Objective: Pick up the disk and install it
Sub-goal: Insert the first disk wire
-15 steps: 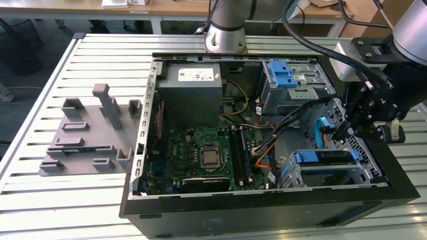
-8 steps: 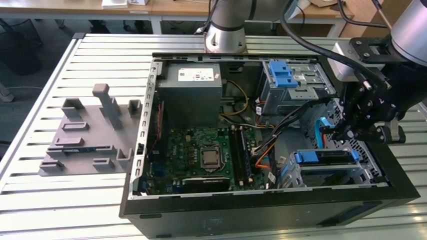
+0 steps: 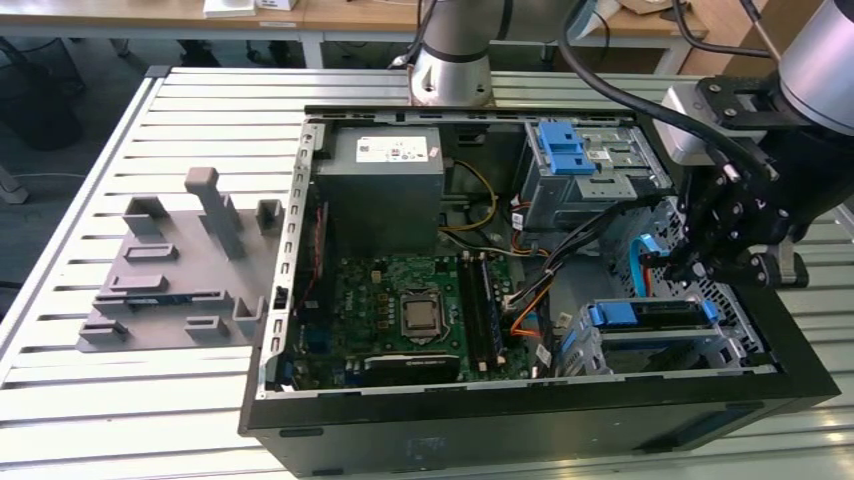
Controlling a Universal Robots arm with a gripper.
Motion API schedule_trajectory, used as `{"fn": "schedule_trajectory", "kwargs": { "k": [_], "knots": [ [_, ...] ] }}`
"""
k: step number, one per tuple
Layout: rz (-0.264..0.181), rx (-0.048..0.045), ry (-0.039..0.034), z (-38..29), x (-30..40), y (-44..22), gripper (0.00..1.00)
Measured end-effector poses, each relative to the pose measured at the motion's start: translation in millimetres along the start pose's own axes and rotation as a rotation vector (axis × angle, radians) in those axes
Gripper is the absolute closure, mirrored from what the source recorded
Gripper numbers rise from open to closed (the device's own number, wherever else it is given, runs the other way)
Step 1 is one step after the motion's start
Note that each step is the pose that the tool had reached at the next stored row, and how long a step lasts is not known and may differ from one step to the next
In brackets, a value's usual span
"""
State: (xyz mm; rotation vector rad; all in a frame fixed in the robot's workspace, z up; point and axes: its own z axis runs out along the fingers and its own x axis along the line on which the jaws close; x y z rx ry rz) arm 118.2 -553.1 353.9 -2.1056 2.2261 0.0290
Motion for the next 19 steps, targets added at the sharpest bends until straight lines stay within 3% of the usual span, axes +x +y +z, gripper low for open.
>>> {"fn": "schedule_trajectory", "kwargs": {
  "k": [6, 19],
  "knots": [
    [0.000, 0.0000, 0.0000, 4.1, 0.3, 0.2, 0.76],
    [0.000, 0.0000, -0.0001, 1.2, -0.2, 0.1, 0.76]
  ]
}}
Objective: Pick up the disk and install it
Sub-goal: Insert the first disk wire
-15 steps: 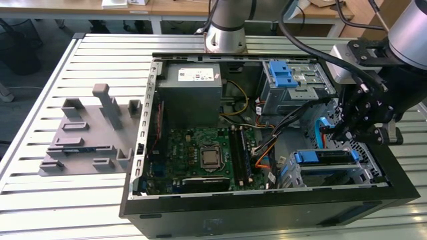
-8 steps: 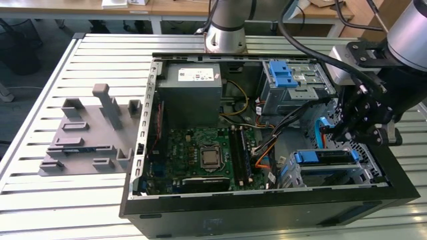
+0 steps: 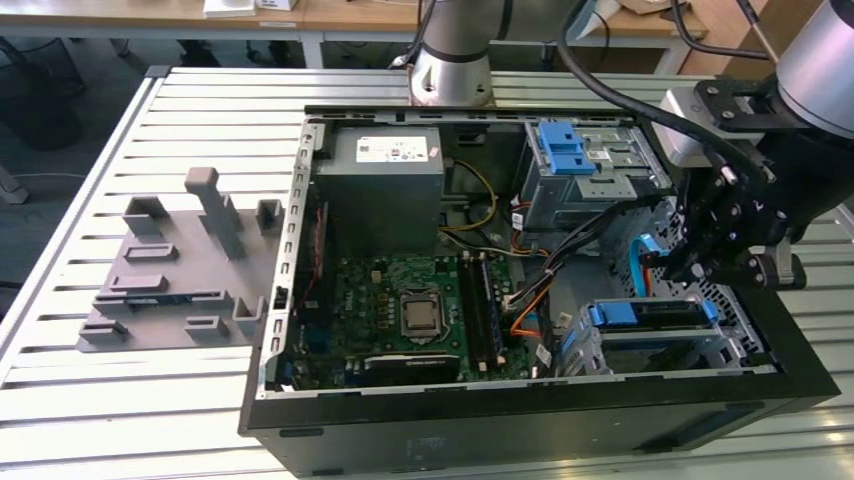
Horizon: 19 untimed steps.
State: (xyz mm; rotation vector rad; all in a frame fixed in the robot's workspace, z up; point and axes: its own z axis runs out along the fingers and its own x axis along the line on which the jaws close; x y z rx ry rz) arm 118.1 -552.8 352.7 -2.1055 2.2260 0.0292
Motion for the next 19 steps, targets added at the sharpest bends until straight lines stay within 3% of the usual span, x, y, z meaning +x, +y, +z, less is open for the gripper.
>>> {"fn": "schedule_trajectory", "kwargs": {
  "k": [13, 15, 16, 19],
  "knots": [
    [0.001, 0.0001, 0.0003, 3.1, -1.3, 0.2, 0.76],
    [0.001, 0.0001, 0.0003, 3.4, -1.2, 0.2, 0.78],
    [0.001, 0.0001, 0.0002, 3.5, -1.2, 0.2, 0.84],
    [0.001, 0.0002, 0.0027, 3.8, -1.3, 0.2, 0.84]
  ]
}}
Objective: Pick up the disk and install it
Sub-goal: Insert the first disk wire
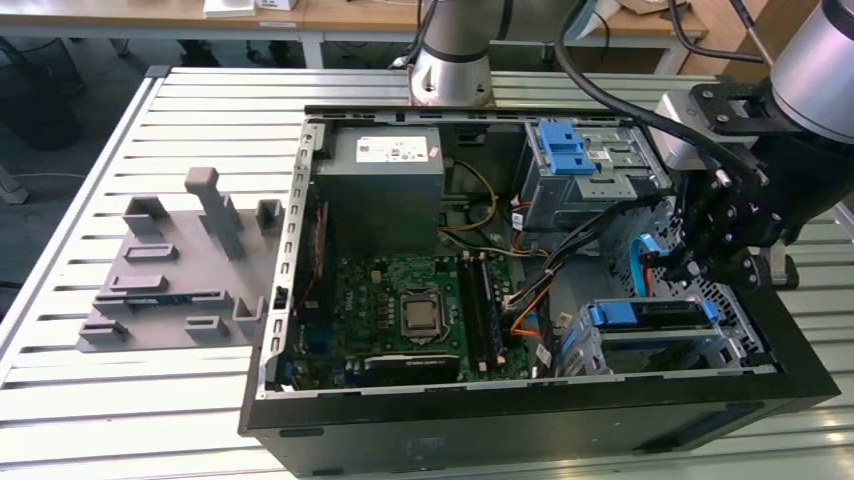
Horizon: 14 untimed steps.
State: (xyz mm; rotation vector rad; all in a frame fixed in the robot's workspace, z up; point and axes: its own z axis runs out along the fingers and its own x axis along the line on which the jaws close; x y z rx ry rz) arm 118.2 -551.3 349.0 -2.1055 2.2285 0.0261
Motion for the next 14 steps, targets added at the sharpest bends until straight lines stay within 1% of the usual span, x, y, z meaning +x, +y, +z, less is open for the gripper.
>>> {"fn": "schedule_trajectory", "kwargs": {
  "k": [1, 2, 4, 5, 9, 11, 14],
  "knots": [
    [0.000, 0.0005, 0.0077, -0.1, 0.0, 0.0, 0.84],
    [0.000, 0.0011, 0.0187, -0.2, 0.0, 0.0, 0.84],
    [0.002, 0.0029, 0.0476, -0.1, 0.0, 0.0, 0.84],
    [0.003, 0.0034, 0.0555, 0.0, -0.1, 0.0, 0.84],
    [0.010, 0.0035, 0.0572, 0.4, -0.1, -0.1, 0.84],
    [0.014, -0.0011, 0.0577, 0.6, 0.5, -0.4, 0.84],
    [0.019, -0.0054, 0.0581, 0.9, 4.6, -0.6, 0.84]
  ]
}}
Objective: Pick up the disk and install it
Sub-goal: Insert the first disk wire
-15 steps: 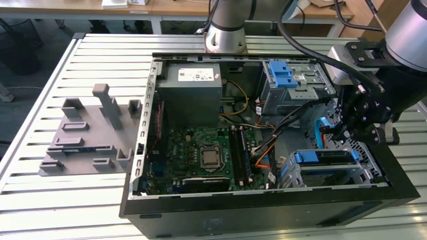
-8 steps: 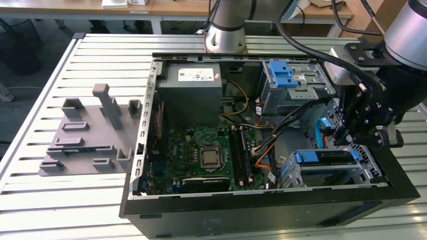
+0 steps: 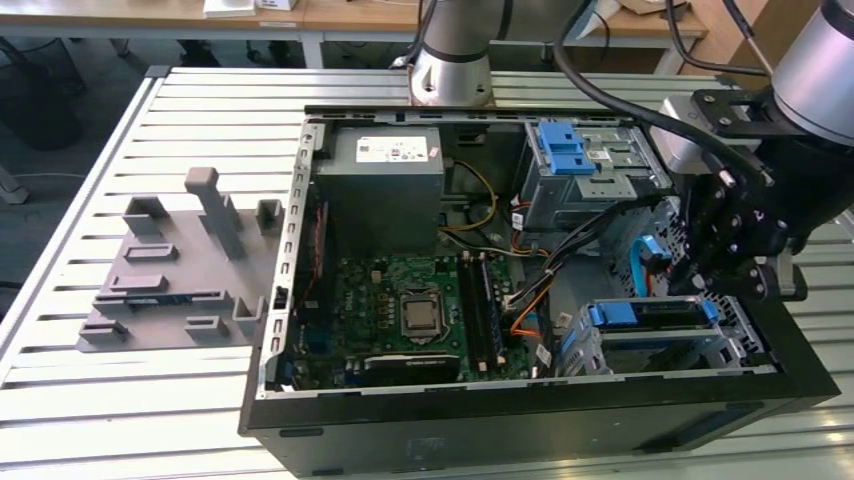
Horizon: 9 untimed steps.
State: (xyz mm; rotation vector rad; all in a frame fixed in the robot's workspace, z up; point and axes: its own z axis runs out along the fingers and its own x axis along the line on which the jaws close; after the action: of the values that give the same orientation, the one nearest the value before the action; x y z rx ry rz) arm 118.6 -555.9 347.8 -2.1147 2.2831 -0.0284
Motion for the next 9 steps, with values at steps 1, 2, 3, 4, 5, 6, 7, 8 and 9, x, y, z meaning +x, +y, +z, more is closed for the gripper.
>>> {"fn": "schedule_trajectory", "kwargs": {
  "k": [1, 2, 3, 4, 5, 6, 7, 8, 9],
  "knots": [
    [0.002, -0.0009, 0.0001, 0.1, 0.6, -0.1, 0.84],
    [0.003, -0.0012, 0.0001, 0.3, 0.8, -0.2, 0.84],
    [0.003, -0.0012, 0.0003, 0.4, 0.8, -0.1, 0.84],
    [0.004, -0.0012, 0.0002, 0.8, 0.8, 0.0, 0.84],
    [0.007, -0.0013, 0.0003, 1.3, 0.8, 0.1, 0.84],
    [0.013, -0.0012, 0.0006, 1.7, 0.8, 0.1, 0.84],
    [0.023, -0.0017, 0.0008, 2.2, 0.9, 0.2, 0.84],
    [0.031, -0.0035, 0.0015, 2.3, 0.9, 0.3, 0.84],
    [0.035, -0.0072, 0.0019, 2.4, 0.9, 0.1, 0.84]
  ]
}}
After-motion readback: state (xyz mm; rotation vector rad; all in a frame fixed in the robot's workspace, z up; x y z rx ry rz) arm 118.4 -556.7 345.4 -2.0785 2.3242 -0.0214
